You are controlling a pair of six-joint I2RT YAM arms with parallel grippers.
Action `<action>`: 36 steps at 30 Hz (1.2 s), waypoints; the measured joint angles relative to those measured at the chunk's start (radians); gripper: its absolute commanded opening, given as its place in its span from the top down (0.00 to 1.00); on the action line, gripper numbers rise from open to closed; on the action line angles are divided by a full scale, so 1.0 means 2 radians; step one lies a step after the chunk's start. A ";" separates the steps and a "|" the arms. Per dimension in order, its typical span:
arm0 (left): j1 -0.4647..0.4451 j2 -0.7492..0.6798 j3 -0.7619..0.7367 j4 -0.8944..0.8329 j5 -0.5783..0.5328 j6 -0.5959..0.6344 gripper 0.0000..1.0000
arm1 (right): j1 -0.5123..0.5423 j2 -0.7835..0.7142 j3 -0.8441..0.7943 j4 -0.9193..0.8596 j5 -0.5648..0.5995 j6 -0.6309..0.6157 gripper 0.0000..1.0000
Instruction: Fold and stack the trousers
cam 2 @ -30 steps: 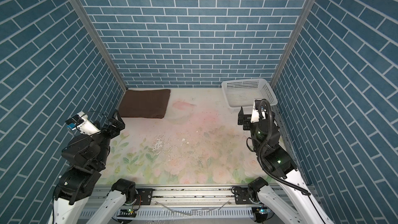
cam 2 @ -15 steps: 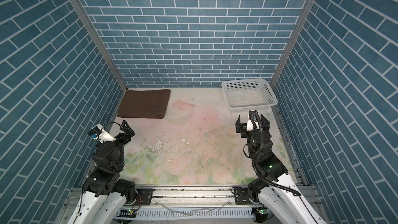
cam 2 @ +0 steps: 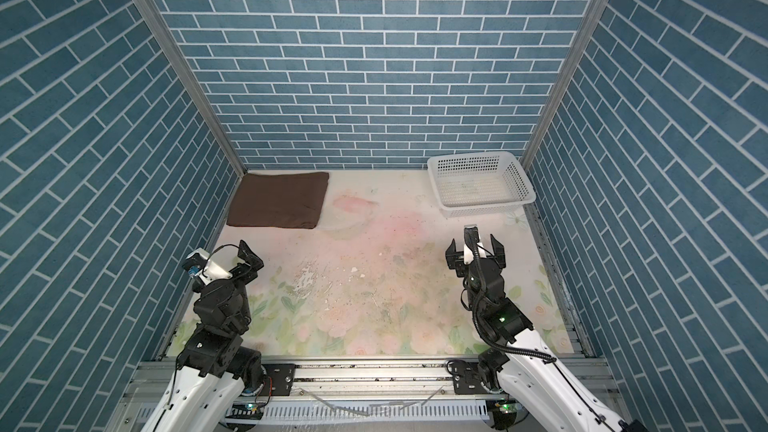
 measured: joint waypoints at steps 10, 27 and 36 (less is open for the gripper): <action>0.000 0.092 -0.030 0.026 -0.025 0.038 0.01 | -0.001 0.035 0.000 0.014 0.011 0.010 0.01; 0.026 0.187 -0.100 0.181 -0.049 0.117 0.01 | -0.059 0.180 -0.027 0.121 0.040 0.029 0.01; 0.068 0.366 -0.063 0.302 0.008 0.135 0.01 | -0.097 0.237 -0.055 0.189 0.057 0.037 0.01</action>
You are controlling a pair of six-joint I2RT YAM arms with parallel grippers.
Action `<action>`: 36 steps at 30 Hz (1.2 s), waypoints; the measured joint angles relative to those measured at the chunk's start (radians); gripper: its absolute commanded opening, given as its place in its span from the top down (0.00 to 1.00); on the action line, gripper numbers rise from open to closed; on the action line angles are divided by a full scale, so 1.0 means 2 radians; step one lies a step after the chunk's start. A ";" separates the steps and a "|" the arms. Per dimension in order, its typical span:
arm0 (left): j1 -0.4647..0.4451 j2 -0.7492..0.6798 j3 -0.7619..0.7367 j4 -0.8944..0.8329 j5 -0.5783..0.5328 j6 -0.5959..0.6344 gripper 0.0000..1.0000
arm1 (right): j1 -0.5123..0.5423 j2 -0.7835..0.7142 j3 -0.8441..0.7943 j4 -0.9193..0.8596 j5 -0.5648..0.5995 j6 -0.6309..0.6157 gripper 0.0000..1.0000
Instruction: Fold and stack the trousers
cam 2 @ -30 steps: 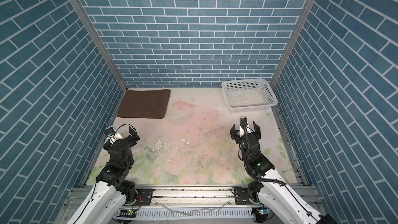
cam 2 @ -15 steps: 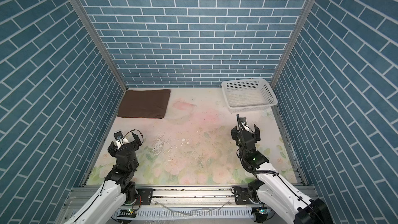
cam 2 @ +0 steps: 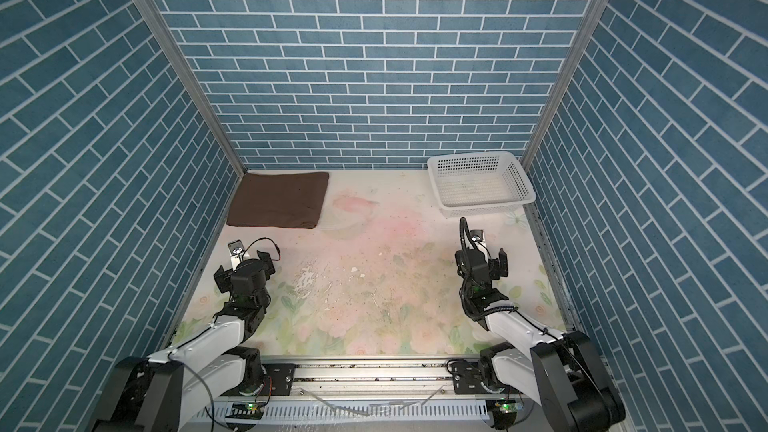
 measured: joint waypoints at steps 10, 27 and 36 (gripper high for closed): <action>0.009 0.091 0.064 0.058 0.027 0.020 0.01 | -0.064 0.012 0.000 0.036 -0.028 0.036 0.01; 0.031 0.059 0.019 0.092 0.074 0.018 0.01 | -0.112 0.134 0.109 -0.039 -0.027 0.095 0.01; 0.032 0.100 0.035 0.124 0.142 0.033 0.01 | -0.125 0.128 0.098 -0.015 -0.041 0.096 0.01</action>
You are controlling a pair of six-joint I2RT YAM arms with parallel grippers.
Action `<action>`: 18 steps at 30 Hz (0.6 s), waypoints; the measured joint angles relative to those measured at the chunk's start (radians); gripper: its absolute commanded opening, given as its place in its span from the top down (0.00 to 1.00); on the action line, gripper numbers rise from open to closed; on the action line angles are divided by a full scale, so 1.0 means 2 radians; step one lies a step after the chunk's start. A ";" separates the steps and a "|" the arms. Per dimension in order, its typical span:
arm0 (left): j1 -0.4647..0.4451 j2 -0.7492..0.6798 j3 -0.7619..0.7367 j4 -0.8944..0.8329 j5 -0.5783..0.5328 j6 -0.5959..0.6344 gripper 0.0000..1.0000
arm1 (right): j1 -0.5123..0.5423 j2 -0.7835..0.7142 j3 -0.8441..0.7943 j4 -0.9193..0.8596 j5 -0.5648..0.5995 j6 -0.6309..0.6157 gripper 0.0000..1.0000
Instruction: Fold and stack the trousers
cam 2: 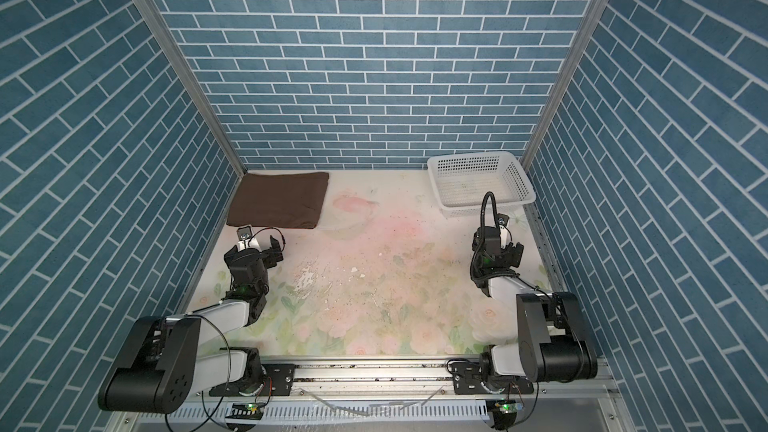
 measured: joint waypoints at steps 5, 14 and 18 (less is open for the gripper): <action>0.005 0.131 -0.030 0.140 0.043 0.018 0.01 | -0.009 -0.008 -0.029 0.046 -0.013 0.000 0.01; 0.005 0.120 -0.007 0.149 0.059 0.023 0.01 | -0.014 -0.038 -0.073 0.109 -0.047 -0.004 0.01; 0.005 0.120 -0.004 0.143 0.057 0.023 0.01 | -0.018 -0.023 -0.066 0.107 -0.053 -0.009 0.01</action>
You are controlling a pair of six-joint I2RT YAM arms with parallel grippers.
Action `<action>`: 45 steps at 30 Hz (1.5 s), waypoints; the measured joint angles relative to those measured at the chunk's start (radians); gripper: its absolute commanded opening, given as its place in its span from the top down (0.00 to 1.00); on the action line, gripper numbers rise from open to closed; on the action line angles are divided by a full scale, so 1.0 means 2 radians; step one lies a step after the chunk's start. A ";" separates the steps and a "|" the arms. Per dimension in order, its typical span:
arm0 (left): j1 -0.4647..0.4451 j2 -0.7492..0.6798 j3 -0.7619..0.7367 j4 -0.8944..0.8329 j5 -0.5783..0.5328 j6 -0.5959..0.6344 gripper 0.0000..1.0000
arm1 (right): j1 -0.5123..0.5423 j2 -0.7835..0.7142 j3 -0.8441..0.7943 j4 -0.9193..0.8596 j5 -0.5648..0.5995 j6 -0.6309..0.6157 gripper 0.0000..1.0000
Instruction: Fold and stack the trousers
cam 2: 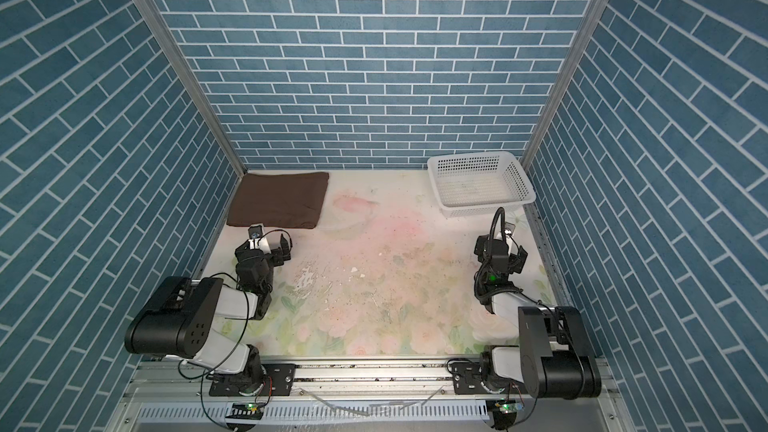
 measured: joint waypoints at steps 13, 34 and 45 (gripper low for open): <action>0.000 0.000 0.069 -0.108 0.014 0.007 0.01 | -0.044 0.108 -0.039 0.158 -0.174 -0.047 0.01; 0.000 0.000 0.069 -0.127 0.016 0.008 0.01 | -0.095 0.110 0.012 0.108 -0.372 -0.053 0.01; 0.000 0.000 0.069 -0.127 0.016 0.008 0.01 | -0.095 0.110 0.012 0.106 -0.373 -0.053 0.01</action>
